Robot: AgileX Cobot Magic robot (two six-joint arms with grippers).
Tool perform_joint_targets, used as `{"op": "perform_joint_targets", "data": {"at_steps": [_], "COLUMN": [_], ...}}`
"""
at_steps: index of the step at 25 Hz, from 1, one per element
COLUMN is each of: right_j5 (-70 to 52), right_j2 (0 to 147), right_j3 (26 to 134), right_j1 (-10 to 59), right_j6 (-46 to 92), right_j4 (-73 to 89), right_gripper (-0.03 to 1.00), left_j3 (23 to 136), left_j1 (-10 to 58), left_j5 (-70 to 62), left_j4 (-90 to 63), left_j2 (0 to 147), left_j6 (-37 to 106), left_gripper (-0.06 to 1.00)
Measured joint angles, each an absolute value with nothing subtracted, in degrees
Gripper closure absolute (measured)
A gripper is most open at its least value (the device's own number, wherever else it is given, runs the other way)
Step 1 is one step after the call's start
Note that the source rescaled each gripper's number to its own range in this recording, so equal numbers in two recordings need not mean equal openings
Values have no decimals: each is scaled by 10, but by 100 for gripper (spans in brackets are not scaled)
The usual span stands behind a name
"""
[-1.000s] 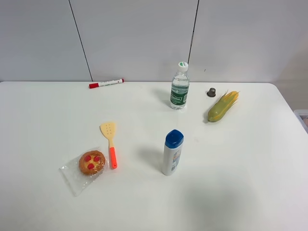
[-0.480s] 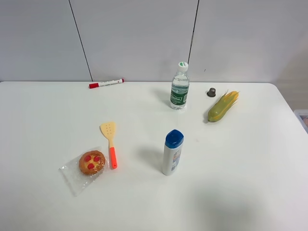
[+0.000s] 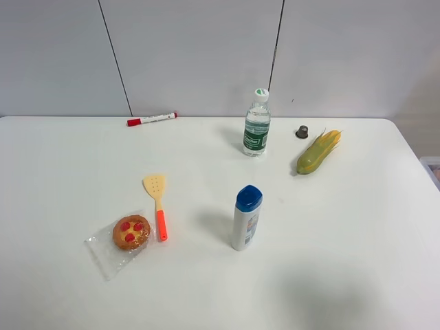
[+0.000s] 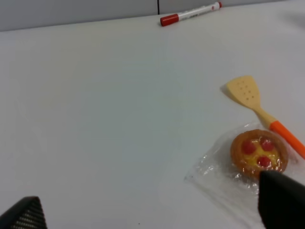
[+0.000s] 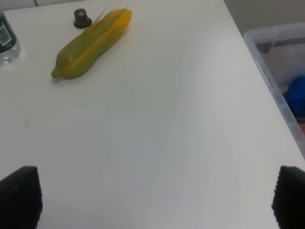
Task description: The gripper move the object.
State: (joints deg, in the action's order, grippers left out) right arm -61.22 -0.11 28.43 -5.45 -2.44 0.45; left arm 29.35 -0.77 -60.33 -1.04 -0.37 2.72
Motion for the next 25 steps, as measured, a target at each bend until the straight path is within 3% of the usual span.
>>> {"op": "perform_joint_targets", "data": {"at_steps": [25], "right_j5": [-612], "right_j2": [-1], "right_j3": [284], "right_j1": [-35], "right_j6": [-3], "right_j4": [-10], "right_gripper": [0], "left_j3": [294], "left_j1": [-8], "left_j5": [-603], "left_j4": [-10], "left_j2": [-4], "left_j6": [27], "left_gripper": [-6]}}
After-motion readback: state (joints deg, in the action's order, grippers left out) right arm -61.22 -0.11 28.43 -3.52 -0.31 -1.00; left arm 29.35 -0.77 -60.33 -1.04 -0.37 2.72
